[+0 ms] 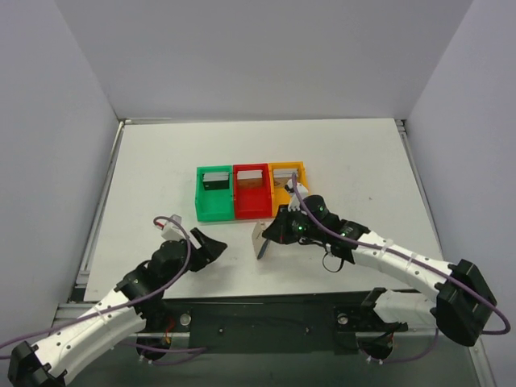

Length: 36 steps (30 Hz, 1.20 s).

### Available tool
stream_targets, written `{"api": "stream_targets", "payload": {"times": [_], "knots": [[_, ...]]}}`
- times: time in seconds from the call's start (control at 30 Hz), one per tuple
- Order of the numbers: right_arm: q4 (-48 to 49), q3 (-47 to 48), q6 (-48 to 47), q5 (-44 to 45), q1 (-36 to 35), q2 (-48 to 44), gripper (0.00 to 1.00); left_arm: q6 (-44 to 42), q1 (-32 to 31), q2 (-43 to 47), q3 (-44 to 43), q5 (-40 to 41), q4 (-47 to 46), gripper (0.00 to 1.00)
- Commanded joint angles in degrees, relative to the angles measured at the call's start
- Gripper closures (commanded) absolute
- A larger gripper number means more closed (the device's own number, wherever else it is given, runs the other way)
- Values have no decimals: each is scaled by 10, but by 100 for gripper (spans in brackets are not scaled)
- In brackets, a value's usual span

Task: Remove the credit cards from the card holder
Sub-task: Place the card holder at the center of the board.

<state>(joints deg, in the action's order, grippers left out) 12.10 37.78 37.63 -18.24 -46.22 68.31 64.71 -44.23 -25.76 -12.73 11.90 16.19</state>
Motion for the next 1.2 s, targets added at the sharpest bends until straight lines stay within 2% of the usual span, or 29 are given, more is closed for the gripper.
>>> {"api": "stream_targets", "payload": {"times": [0.0, 0.13, 0.33, 0.43, 0.53, 0.73, 0.93, 0.97, 1.03, 1.1, 1.17], "knots": [[-9, 5, 34, 8, -1, -41, 100, 14, -3, -11, -8, -28, -138, 18], [-3, 17, 54, 10, 1, -63, 100, 26, -3, -53, -12, -55, -224, 17], [-8, 36, 57, 22, 2, -78, 100, 108, -3, -118, 16, -102, -380, 17], [-12, 37, 55, 24, 3, -78, 100, 118, -11, -159, 21, -117, -419, 17], [-33, 28, 44, 39, 3, -81, 100, 89, -12, -169, 4, -112, -370, 17], [-43, -81, 25, 93, 2, -96, 100, 39, -12, -156, -9, -72, -243, 18], [-35, -166, 39, 111, -4, -74, 100, 31, -16, -233, 4, -72, -239, 19], [-37, -169, 46, 114, -4, -74, 97, 31, -18, -239, 5, -74, -242, 20], [-45, -176, 49, 122, -3, -78, 68, 31, -24, -259, 7, -76, -257, 20], [-61, -174, 49, 134, -4, -80, 54, 31, -31, -273, 4, -74, -267, 20], [-68, -170, 47, 143, -3, -80, 48, 29, -40, -285, -2, -68, -273, 20]]}}
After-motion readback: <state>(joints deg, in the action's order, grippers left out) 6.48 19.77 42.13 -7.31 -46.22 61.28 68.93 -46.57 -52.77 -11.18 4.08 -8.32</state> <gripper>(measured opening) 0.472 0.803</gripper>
